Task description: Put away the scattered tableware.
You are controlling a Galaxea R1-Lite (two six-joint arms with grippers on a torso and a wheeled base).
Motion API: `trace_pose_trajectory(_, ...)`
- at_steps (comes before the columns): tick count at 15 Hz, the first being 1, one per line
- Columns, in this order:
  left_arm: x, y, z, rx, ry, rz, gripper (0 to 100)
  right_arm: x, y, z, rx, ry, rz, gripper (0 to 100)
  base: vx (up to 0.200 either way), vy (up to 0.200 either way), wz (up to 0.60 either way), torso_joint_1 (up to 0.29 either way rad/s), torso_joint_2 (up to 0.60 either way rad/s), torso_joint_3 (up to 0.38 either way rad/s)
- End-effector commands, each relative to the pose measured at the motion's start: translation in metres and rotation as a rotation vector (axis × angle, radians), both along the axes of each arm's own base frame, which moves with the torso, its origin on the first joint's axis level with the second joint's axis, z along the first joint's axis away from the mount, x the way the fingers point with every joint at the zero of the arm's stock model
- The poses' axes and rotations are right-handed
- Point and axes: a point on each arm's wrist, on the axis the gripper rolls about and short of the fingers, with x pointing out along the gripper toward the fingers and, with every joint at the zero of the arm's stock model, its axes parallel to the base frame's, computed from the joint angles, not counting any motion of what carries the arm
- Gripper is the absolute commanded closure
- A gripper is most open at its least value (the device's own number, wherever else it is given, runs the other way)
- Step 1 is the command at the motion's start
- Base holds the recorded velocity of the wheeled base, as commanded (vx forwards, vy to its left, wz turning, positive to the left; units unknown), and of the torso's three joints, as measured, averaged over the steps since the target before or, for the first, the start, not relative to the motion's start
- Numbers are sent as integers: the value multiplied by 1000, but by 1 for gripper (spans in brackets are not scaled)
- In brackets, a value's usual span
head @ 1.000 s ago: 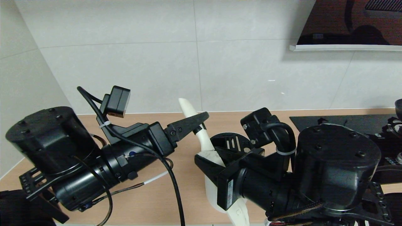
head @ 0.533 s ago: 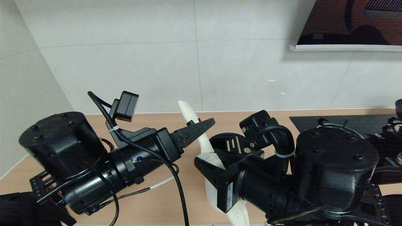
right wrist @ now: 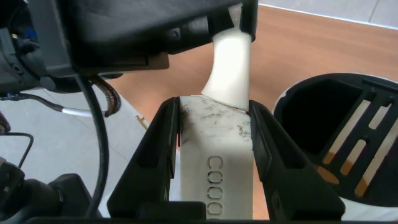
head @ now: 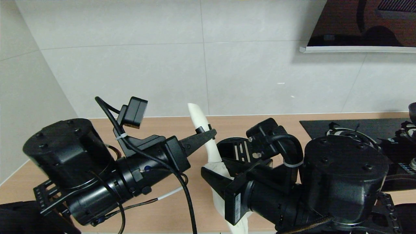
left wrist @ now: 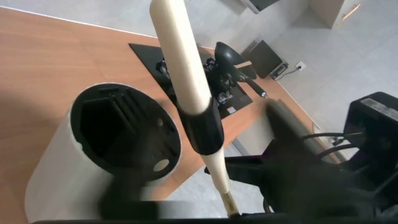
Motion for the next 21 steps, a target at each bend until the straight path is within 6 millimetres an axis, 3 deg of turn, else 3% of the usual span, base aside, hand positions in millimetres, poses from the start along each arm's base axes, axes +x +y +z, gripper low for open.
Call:
trace_pose_trajectory(1, 0, 0, -1, 3, 4, 1, 100, 0, -1, 2, 6, -4, -1, 100, 0, 0, 0, 0, 0, 0)
trace_pose_trajectory(9, -4, -4, -3, 7, 11, -22, 100, 1, -2, 3, 9, -7, -16, 100, 0, 0, 0, 0, 0, 0)
trace_pose_trajectory(10, -5, -4, -2, 5, 9, -23, 100, 1, -2, 3, 10, -6, -16, 0, 0, 0, 0, 0, 0, 0)
trace_pose_trajectory(15, -2, -13, 4, -14, -3, 52, 100, 1, -8, 11, 33, -22, -24, 0, 0, 0, 0, 0, 0, 0)
trace_pose_trajectory(18, 4, -14, 20, -11, 7, 185, 100, 16, -34, 30, 82, -60, -111, 0, 0, 0, 0, 0, 0, 0)
trace_pose_trajectory(21, 11, -10, 54, 4, -11, 373, 100, 41, -60, 45, 121, -94, -227, 0, 0, 0, 0, 0, 0, 0)
